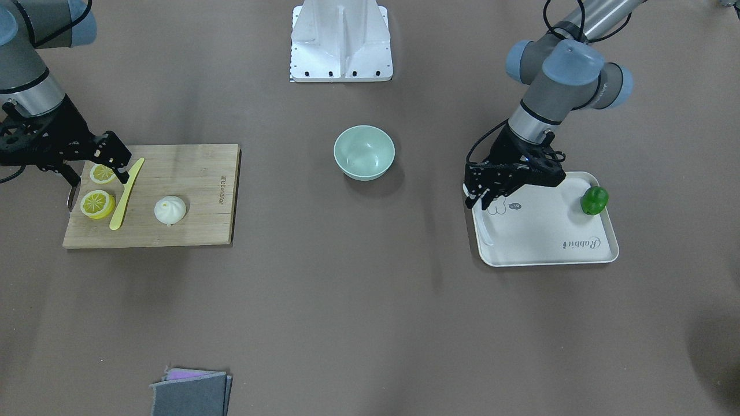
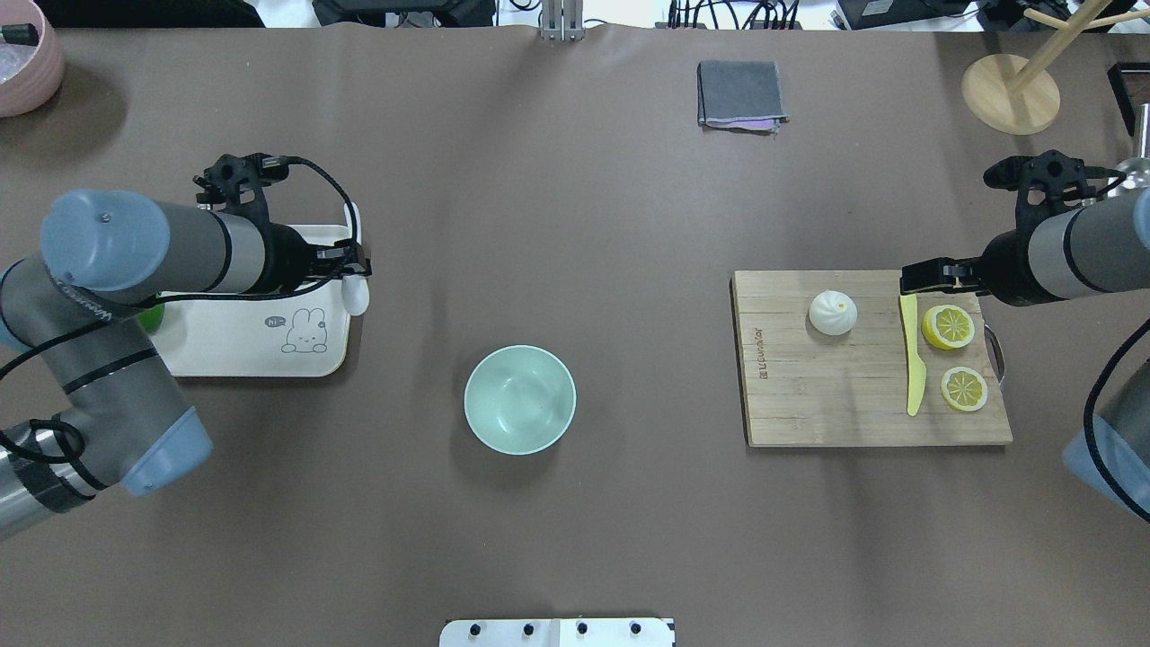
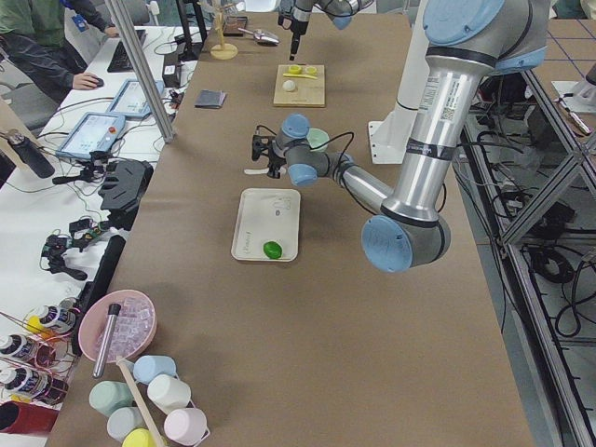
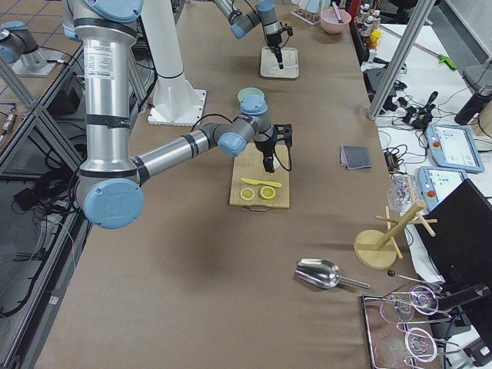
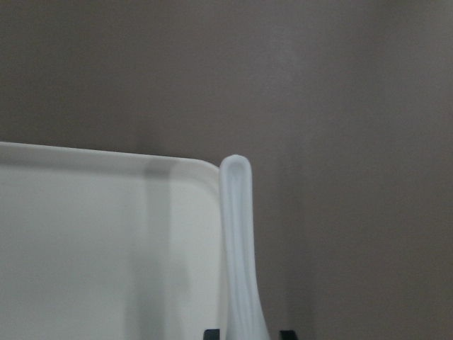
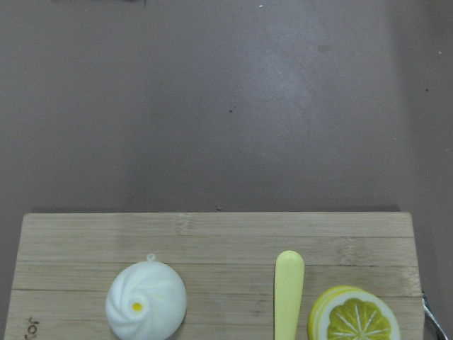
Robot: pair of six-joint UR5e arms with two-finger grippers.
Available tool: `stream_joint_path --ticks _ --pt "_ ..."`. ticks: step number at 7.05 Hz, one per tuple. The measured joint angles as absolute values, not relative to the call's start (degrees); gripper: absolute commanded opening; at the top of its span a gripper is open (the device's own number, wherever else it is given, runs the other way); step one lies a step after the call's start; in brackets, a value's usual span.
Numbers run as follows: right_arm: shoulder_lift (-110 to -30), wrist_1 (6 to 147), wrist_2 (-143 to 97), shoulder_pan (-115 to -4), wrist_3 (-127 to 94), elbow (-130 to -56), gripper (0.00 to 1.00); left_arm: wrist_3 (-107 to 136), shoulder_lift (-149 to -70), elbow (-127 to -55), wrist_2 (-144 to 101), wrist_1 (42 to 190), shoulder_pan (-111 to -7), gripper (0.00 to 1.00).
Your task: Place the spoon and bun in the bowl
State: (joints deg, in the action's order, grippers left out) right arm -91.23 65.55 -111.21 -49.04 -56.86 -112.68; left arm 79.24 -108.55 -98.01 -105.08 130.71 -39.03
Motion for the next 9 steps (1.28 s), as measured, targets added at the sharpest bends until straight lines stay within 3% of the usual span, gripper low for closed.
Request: stream_joint_path --ticks 3,6,7,8,9 --pt "-91.16 65.48 -111.18 -48.81 -56.87 -112.75 0.99 90.53 -114.94 -99.72 -96.28 130.69 -28.95 0.00" --pt "-90.98 65.48 -111.20 -48.72 -56.87 -112.76 0.99 92.23 -115.34 -100.75 -89.93 130.69 -22.25 0.01" --pt "-90.86 65.48 -111.19 -48.71 -56.86 -112.76 0.99 92.27 -115.31 -100.98 -89.55 130.69 -21.29 0.51" --pt "-90.82 65.48 -111.18 -48.69 -56.87 -112.76 0.99 92.20 -115.33 -101.12 -89.41 130.69 -20.60 0.91" --pt "-90.77 65.48 -111.18 -48.69 -56.86 -112.76 0.99 91.97 -115.26 -101.23 -89.31 130.69 -20.22 0.98"
